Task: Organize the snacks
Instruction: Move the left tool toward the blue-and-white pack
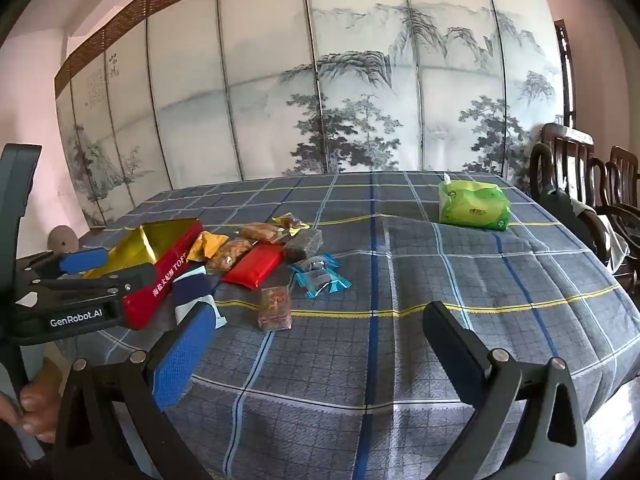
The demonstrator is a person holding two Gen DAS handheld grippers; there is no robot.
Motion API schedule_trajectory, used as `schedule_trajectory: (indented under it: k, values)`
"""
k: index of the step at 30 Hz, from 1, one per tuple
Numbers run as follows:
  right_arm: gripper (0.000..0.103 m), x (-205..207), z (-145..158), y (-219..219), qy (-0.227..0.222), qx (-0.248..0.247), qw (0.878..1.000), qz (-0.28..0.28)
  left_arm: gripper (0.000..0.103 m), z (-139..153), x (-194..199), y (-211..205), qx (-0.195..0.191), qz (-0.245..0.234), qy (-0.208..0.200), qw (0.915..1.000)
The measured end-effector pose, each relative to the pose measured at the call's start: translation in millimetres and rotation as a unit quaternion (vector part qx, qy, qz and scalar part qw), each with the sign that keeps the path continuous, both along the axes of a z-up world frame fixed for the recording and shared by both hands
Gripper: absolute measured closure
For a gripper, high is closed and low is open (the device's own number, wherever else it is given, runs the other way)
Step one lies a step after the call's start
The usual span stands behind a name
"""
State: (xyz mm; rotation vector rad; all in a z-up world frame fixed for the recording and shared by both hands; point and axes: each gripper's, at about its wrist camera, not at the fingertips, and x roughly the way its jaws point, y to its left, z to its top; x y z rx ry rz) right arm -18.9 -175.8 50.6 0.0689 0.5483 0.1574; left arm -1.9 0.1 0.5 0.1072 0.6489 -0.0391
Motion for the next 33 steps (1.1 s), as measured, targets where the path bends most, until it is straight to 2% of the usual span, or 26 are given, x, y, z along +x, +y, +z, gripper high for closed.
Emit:
schedule_trajectory:
  k: [1, 8, 17, 22, 26, 33]
  values:
    - [0.0, 0, 0, 0, -0.002, -0.002, 1.0, 0.0, 0.023, 0, 2, 2, -0.009, 0.001, 0.014, 0.9999]
    - [0.0, -1, 0, 0, -0.003, -0.005, 1.0, 0.001, 0.023, -1, 6, 6, -0.007, 0.0, 0.024, 0.9997]
    - [0.0, -1, 0, -2, 0.004, 0.0, 1.0, 0.0, 0.023, -18, 11, -4, -0.015, -0.012, 0.06, 0.998]
    - [0.0, 1, -11, -7, 0.01, 0.004, 1.0, 0.001, 0.023, -26, 4, 1, -0.066, -0.024, 0.073, 0.9949]
    - [0.0, 3, -14, -9, 0.015, 0.011, 1.0, 0.001, 0.023, -31, 1, 7, -0.091, -0.026, 0.093, 0.9911]
    - [0.0, 13, -29, -17, 0.034, 0.033, 0.999, 0.005, 0.023, -35, 12, 15, -0.147, -0.018, 0.128, 0.9808]
